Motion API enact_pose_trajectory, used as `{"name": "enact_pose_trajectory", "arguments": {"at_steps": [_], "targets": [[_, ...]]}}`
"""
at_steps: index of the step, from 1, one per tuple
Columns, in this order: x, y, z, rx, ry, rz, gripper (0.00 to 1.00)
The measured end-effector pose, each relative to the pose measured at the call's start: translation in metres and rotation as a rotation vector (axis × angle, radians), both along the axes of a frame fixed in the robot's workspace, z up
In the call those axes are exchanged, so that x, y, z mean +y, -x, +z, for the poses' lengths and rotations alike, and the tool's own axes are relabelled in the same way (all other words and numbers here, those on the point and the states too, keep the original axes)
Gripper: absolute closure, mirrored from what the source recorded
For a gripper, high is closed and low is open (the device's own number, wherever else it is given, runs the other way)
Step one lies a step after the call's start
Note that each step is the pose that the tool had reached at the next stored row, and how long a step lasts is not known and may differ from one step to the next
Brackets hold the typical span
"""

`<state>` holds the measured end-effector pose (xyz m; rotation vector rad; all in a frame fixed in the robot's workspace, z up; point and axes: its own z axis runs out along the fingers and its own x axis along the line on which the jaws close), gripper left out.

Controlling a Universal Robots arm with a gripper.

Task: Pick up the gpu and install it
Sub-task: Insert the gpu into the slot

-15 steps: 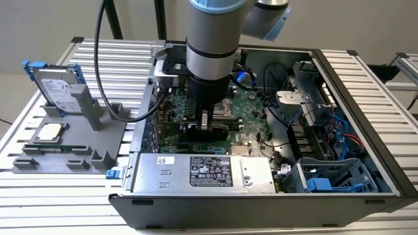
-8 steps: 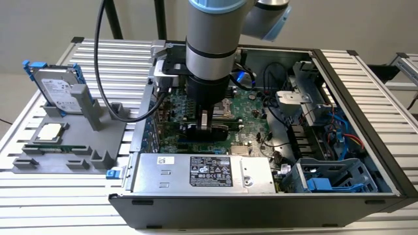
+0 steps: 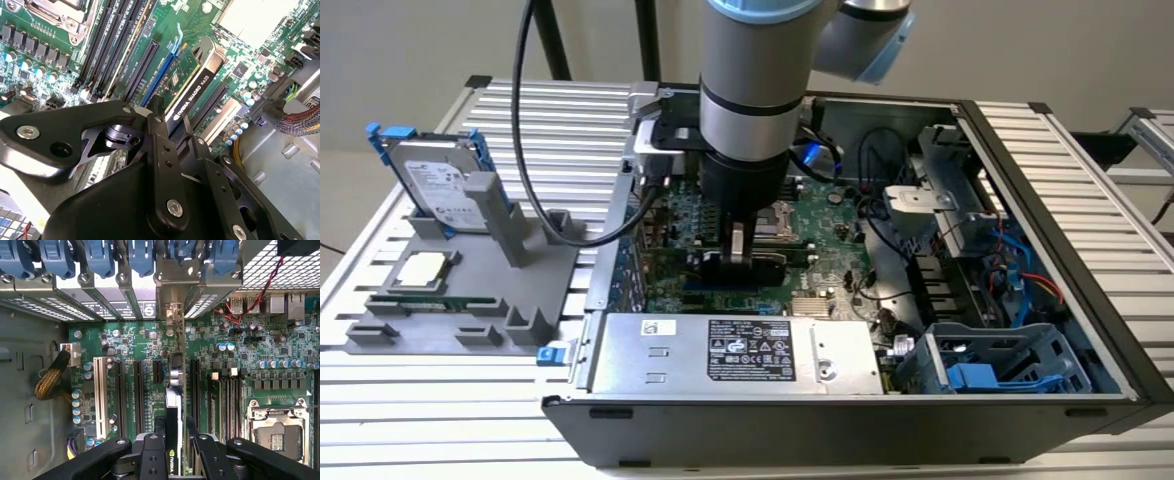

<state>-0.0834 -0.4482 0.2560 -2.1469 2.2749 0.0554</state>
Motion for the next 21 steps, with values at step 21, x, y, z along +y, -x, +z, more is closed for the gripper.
{"name": "enact_pose_trajectory", "arguments": {"at_steps": [21], "targets": [[0.0012, 0.0001, -0.0073, 0.0004, 0.0036, 0.0, 1.0]]}}
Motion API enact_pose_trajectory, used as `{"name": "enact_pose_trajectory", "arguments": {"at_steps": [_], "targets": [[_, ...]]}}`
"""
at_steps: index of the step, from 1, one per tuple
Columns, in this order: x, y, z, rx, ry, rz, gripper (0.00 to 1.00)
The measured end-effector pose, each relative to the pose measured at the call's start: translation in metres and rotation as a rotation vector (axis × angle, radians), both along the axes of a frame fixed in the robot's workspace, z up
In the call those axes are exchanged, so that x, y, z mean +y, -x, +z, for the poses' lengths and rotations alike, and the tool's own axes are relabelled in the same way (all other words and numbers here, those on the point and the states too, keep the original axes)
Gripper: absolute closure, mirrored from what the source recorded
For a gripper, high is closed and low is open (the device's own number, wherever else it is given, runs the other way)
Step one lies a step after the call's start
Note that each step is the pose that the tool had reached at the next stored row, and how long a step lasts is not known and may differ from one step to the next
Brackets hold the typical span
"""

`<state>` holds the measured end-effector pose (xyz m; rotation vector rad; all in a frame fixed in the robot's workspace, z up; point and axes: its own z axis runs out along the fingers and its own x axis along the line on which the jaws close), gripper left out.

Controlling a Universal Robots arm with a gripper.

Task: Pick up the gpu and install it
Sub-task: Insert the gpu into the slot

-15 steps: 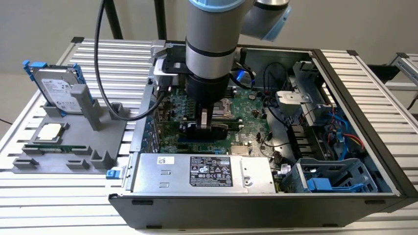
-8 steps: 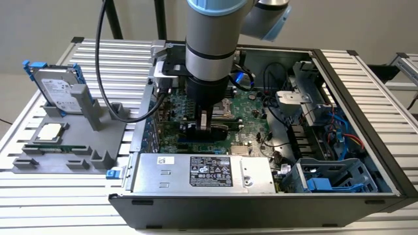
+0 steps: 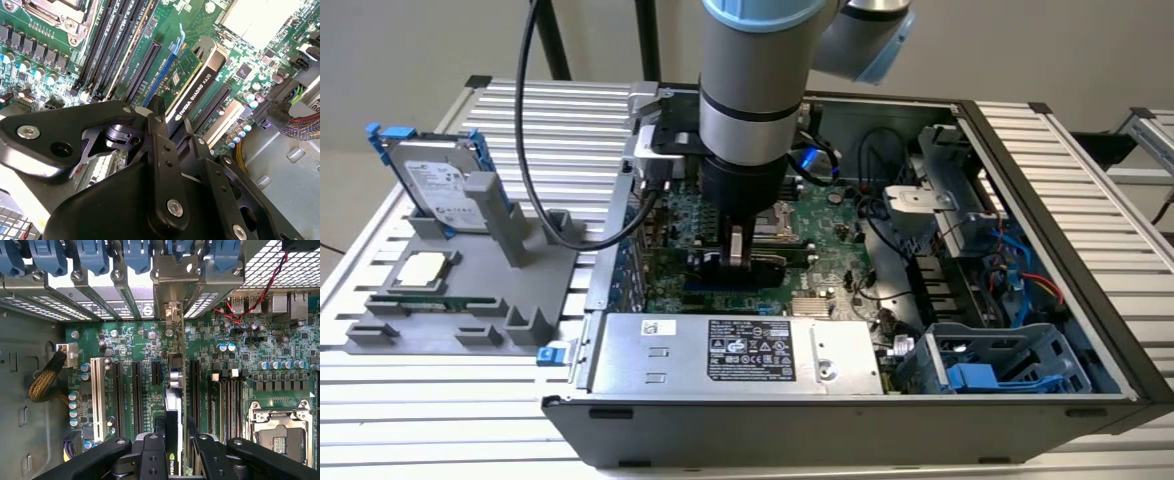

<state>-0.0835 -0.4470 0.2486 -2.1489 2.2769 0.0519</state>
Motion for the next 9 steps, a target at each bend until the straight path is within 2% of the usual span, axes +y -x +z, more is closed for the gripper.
{"name": "enact_pose_trajectory", "arguments": {"at_steps": [6, 9], "targets": [[-0.0001, 0.0001, 0.0, 0.0007, 0.0078, 0.0, 1.0], [-0.0002, 0.0001, -0.0029, 0.0009, 0.0103, 0.0, 1.0]]}}
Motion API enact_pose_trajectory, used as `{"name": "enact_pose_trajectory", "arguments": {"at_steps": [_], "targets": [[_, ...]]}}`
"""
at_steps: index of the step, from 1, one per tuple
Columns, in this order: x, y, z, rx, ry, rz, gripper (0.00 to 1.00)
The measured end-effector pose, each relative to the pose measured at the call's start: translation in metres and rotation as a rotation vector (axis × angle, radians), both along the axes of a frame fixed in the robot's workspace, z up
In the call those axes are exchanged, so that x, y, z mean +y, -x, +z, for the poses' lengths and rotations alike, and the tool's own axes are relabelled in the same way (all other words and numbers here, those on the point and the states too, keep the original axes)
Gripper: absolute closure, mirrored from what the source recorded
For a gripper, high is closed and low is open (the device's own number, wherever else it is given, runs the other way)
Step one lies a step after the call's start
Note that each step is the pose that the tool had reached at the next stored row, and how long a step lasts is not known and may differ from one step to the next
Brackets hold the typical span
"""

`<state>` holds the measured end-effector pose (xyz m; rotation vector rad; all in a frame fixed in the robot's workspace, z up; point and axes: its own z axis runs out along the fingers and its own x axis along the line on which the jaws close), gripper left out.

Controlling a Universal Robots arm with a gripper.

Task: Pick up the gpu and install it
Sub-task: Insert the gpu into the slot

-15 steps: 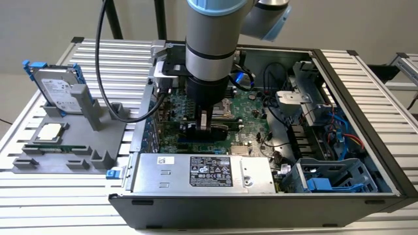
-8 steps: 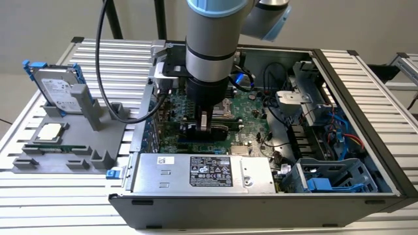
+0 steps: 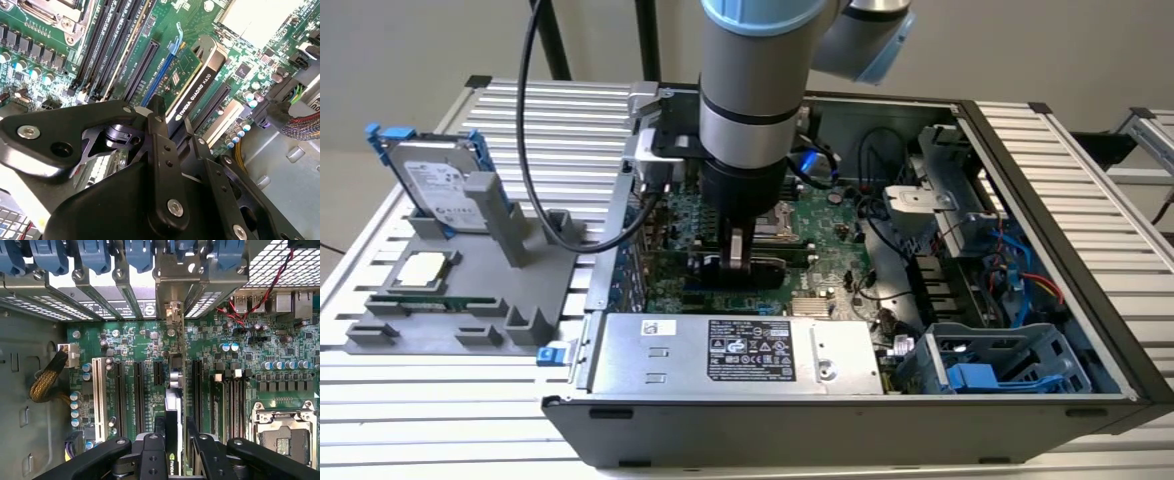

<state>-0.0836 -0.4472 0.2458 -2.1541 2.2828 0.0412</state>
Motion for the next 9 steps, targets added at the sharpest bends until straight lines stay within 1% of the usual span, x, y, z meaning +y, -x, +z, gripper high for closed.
{"name": "enact_pose_trajectory", "arguments": {"at_steps": [3, 9], "targets": [[0.0, -0.0001, -0.0027, -0.0006, 0.0, 0.0, 1.0], [0.0001, 0.0003, -0.003, -0.0005, 0.0001, 0.0, 1.0]]}}
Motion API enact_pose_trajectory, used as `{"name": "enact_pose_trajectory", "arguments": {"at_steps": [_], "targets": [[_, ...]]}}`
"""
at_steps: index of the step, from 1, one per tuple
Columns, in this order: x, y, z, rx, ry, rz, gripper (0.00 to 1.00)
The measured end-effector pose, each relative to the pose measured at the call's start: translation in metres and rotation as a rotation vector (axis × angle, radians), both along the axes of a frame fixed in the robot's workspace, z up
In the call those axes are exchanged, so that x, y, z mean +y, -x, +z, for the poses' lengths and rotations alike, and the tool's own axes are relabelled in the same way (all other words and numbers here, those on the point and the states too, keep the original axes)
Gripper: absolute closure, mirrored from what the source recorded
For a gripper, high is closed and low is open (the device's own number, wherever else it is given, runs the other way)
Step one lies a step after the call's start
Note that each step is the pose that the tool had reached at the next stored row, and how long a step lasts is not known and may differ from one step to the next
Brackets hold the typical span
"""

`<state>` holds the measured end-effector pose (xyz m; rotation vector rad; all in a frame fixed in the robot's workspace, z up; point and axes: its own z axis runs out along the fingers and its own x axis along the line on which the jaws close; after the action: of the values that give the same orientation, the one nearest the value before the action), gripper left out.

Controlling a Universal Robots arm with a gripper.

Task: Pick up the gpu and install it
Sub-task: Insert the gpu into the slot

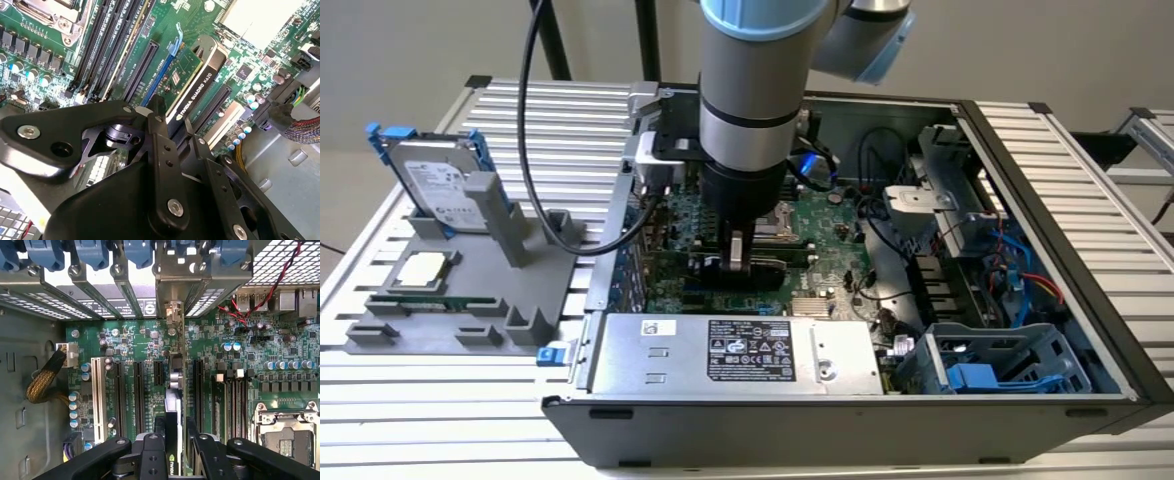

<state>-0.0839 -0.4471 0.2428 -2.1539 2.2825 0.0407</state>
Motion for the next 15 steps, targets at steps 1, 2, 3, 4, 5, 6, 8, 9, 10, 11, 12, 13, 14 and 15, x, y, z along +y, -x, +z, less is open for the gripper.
{"name": "enact_pose_trajectory", "arguments": {"at_steps": [1, 2, 3, 4, 5, 6, 8, 9, 10, 11, 12, 13, 14, 15], "targets": [[0.0002, 0.0003, -0.0001, -0.0002, 0.0, 0.0, 1.0], [0.0004, 0.0008, -0.0002, -0.0001, -0.0002, 0.0, 1.0], [0.0005, 0.0012, -0.0006, 0.0001, 0.0, 0.0, 1.0], [0.0005, 0.0013, -0.0019, 0.0006, 0.0007, 0.0, 1.0], [0.0005, 0.0013, -0.0038, 0.0003, 0.0009, 0.0, 1.0], [0.0005, 0.0014, -0.0055, 0.0007, 0.0015, 0.0, 1.0], [0.0004, 0.0015, -0.0087, 0.0008, 0.0028, 0.0, 1.0], [0.0004, 0.0015, -0.0097, 0.0005, 0.0026, 0.0, 1.0], [0.0004, 0.0014, -0.0105, 0.0004, 0.0025, 0.0, 1.0], [0.0004, 0.0014, -0.0112, 0.0005, 0.0027, 0.0, 1.0], [0.0006, 0.0013, -0.0119, 0.001, 0.0037, 0.0, 1.0], [0.0007, 0.0012, -0.012, 0.0018, 0.0051, 0.0, 1.0], [0.0007, 0.0012, -0.012, 0.002, 0.0056, 0.0, 1.0], [0.0006, 0.0012, -0.0121, 0.0019, 0.0055, 0.0, 1.0]]}}
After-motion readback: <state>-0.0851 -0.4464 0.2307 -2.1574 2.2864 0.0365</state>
